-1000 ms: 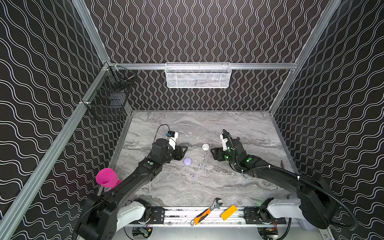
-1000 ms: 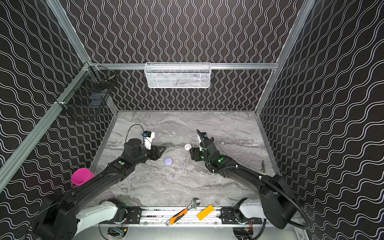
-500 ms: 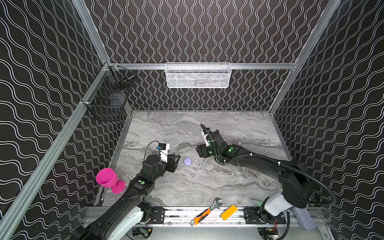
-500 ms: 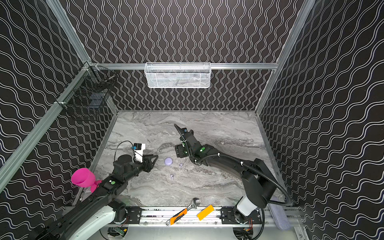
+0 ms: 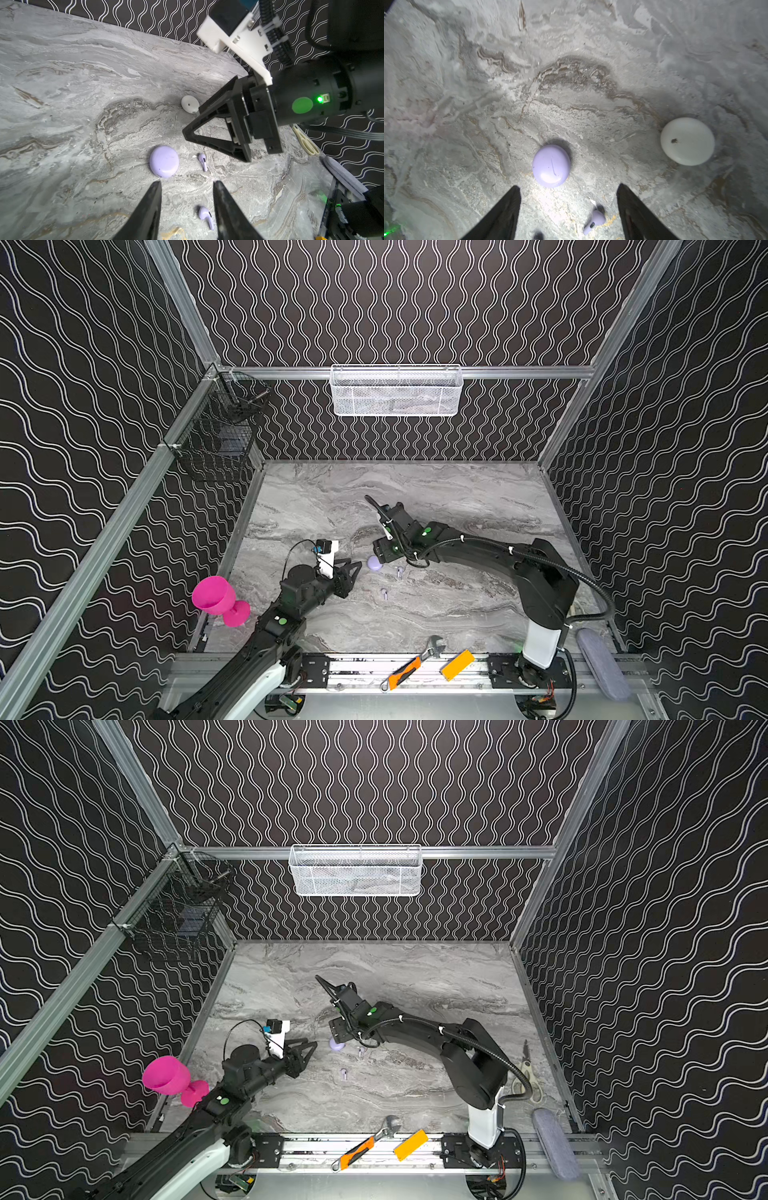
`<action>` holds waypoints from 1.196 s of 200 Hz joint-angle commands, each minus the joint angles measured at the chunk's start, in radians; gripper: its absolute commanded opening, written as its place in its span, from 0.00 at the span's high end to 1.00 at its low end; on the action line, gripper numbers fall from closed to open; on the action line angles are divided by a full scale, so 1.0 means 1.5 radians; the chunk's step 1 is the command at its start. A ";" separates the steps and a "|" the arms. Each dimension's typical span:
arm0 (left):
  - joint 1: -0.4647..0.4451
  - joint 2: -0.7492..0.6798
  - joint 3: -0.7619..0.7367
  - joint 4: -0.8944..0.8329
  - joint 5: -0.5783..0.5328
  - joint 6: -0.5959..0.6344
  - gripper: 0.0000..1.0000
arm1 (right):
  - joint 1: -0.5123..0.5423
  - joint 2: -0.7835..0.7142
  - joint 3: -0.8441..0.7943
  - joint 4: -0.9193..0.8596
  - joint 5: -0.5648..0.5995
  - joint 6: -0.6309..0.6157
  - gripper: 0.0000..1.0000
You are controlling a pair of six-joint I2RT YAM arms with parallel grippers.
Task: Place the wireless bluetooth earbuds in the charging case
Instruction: 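Lower the right gripper over the lavender case while the left gripper draws back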
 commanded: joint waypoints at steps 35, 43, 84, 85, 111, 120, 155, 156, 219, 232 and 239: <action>-0.043 -0.017 -0.014 0.059 0.002 0.012 0.56 | 0.019 0.062 0.054 -0.072 0.000 -0.022 0.25; -0.055 -0.016 -0.012 0.054 -0.008 0.015 0.56 | 0.020 0.071 0.062 -0.080 0.001 -0.022 0.26; -0.093 -0.041 -0.007 0.011 -0.043 0.020 0.56 | 0.022 0.102 0.092 -0.099 -0.008 -0.019 0.28; -0.094 -0.043 -0.007 0.011 -0.043 0.019 0.56 | 0.022 0.102 0.092 -0.099 -0.008 -0.019 0.28; -0.100 -0.093 -0.012 -0.040 -0.052 0.003 0.56 | 0.024 0.116 0.103 -0.101 -0.015 -0.018 0.30; -0.100 -0.112 -0.011 -0.064 -0.060 -0.005 0.56 | 0.025 0.120 0.106 -0.101 -0.018 -0.017 0.31; -0.102 -0.159 -0.006 -0.141 -0.074 -0.035 0.56 | 0.029 0.139 0.120 -0.100 -0.024 -0.015 0.31; -0.101 -0.158 -0.006 -0.142 -0.074 -0.036 0.56 | 0.029 0.139 0.120 -0.100 -0.024 -0.014 0.31; -0.102 -0.187 0.001 -0.195 -0.079 -0.054 0.55 | 0.030 0.179 0.157 -0.117 -0.023 -0.012 0.31; -0.102 -0.189 0.002 -0.198 -0.078 -0.054 0.55 | 0.030 0.185 0.163 -0.125 -0.020 -0.011 0.31; -0.102 -0.187 0.001 -0.198 -0.077 -0.055 0.55 | 0.030 0.188 0.165 -0.127 -0.019 -0.011 0.31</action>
